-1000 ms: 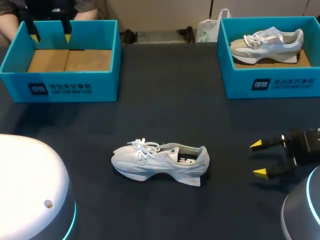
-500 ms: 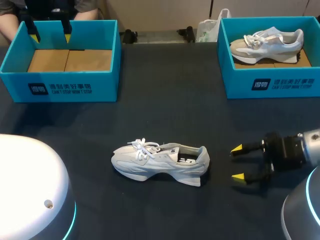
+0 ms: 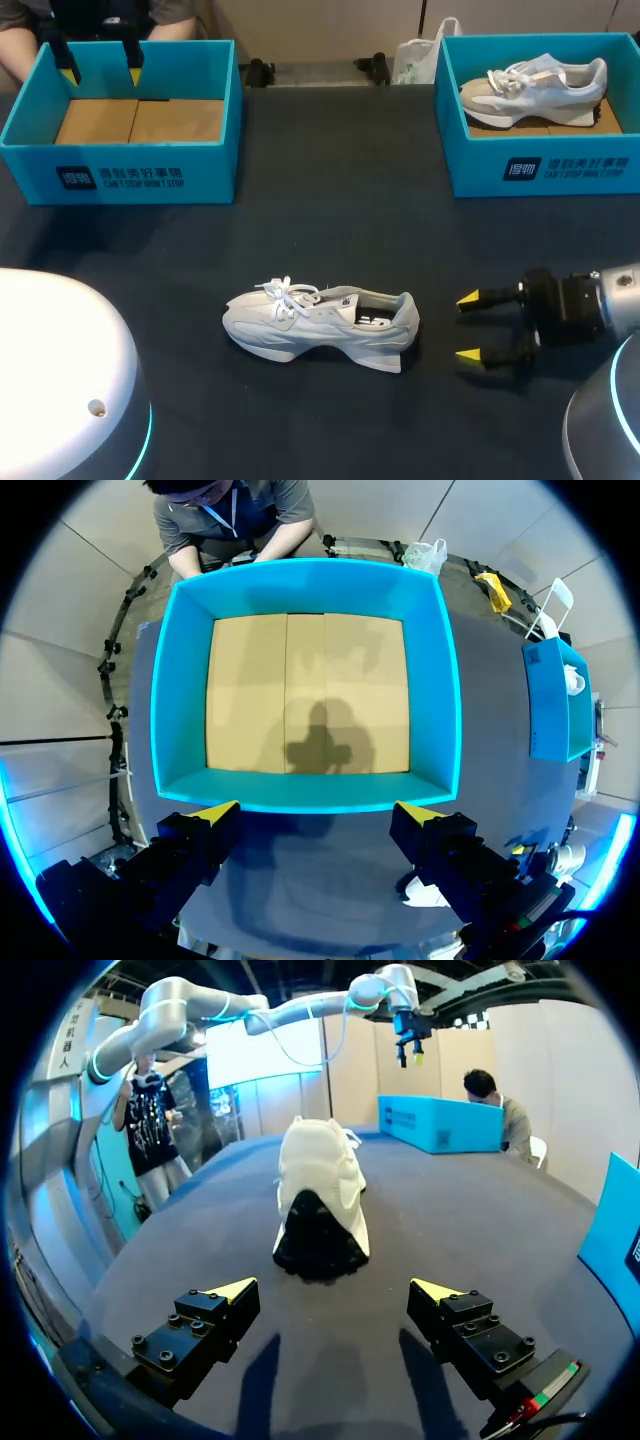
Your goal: Take the shoe out of the shoebox, open the shoe tongue, remove and reinsert the insole, then place the shoe into the shoebox
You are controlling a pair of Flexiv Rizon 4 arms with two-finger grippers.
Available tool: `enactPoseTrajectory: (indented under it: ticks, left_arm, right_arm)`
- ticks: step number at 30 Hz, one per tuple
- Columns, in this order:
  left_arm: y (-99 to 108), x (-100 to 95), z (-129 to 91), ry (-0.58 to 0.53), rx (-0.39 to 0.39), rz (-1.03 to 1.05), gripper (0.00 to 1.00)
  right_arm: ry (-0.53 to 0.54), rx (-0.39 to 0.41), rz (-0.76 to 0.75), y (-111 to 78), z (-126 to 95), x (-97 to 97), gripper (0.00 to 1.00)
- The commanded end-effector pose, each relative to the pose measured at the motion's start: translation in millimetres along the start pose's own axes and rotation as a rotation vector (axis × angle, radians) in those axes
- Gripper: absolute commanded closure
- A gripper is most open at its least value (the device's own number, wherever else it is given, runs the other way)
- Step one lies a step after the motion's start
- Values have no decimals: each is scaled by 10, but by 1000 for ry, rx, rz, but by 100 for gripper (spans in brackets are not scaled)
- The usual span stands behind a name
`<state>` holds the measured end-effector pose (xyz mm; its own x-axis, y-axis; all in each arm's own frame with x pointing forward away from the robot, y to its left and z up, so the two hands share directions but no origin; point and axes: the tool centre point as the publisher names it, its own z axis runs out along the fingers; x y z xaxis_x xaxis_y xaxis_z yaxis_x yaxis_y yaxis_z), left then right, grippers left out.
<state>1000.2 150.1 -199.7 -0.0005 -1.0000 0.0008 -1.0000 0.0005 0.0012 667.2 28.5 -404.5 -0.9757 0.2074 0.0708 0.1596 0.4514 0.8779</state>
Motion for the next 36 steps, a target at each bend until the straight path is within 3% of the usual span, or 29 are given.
enactPoseTrajectory:
  ticks: [1, 12, 25, 36]
  left_arm:
    - [0, 0, 1, 0, 0, 0, 0]
    - [0, 0, 1, 0, 0, 0, 0]
    - [0, 0, 1, 0, 0, 0, 0]
    - [0, 0, 1, 0, 0, 0, 0]
  right_arm:
    - [-87, -45, 0, 33, 124, 186, 0]
    - [-147, -84, 82, 103, 312, 233, 0]
    - [-125, -130, 63, 175, 530, 108, 0]
    - [-105, -138, 60, 280, 707, 128, 0]
